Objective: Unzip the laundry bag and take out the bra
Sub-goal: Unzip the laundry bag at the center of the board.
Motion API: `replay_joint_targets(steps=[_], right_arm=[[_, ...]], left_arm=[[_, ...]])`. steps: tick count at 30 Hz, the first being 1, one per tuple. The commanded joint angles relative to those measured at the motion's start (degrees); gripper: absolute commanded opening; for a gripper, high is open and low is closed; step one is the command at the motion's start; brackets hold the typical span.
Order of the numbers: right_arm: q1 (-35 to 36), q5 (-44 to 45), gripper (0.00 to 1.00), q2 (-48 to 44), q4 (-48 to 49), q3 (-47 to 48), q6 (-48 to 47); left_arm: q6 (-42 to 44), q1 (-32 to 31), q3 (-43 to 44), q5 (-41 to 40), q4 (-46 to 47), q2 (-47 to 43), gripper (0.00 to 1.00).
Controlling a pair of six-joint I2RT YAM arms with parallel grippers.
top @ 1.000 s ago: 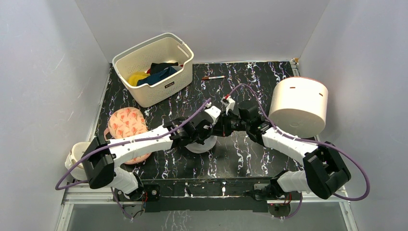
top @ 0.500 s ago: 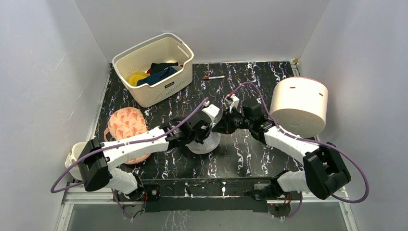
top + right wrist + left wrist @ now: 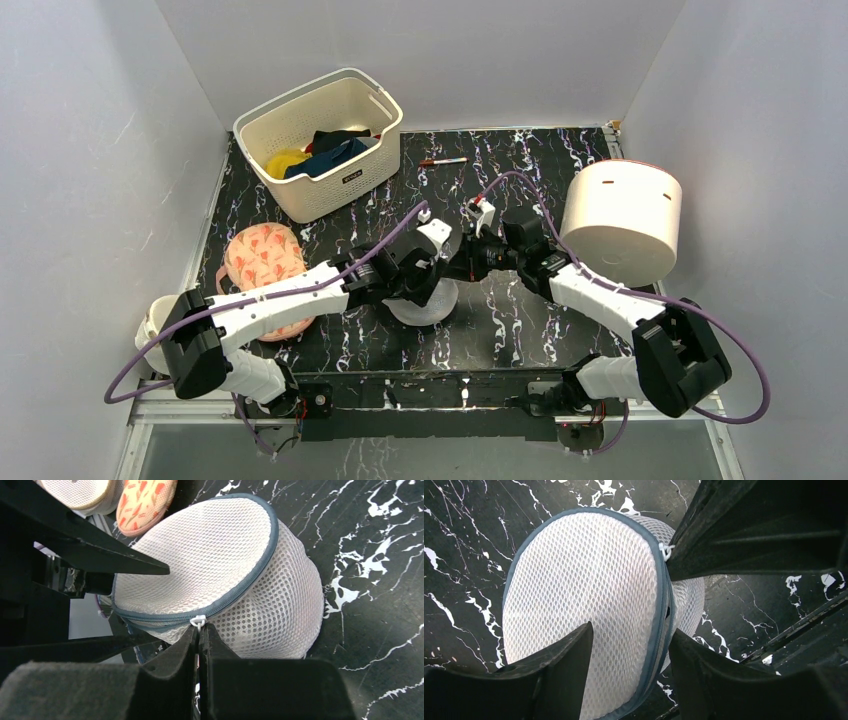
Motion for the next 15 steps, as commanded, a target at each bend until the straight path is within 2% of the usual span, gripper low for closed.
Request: replay_joint_targets(steps=[1,5,9,12,15], right_arm=[[0.88,-1.68,0.0,-2.62,5.34,0.03,2.56],[1.16,-1.9,0.0,-2.88,5.18,0.66,3.15],[1.36,-1.9,0.0,-2.96,5.04,0.89,3.58],[1.6,-1.99,0.0,-3.35,4.7,0.94,3.7],[1.7,-1.82,0.0,-3.73,4.17,1.15,3.62]], left_arm=[[0.01,0.34,3.9,1.48,-1.11,-1.85,0.56],[-0.97,0.37,4.92,-0.57,-0.09,0.34,0.57],[-2.6,0.38,5.41,0.8,1.6,1.16,0.56],[-3.12,0.38,5.64,0.04,1.27,2.19,0.5],[-3.24,0.34,5.66,-1.13,0.32,2.46,0.37]])
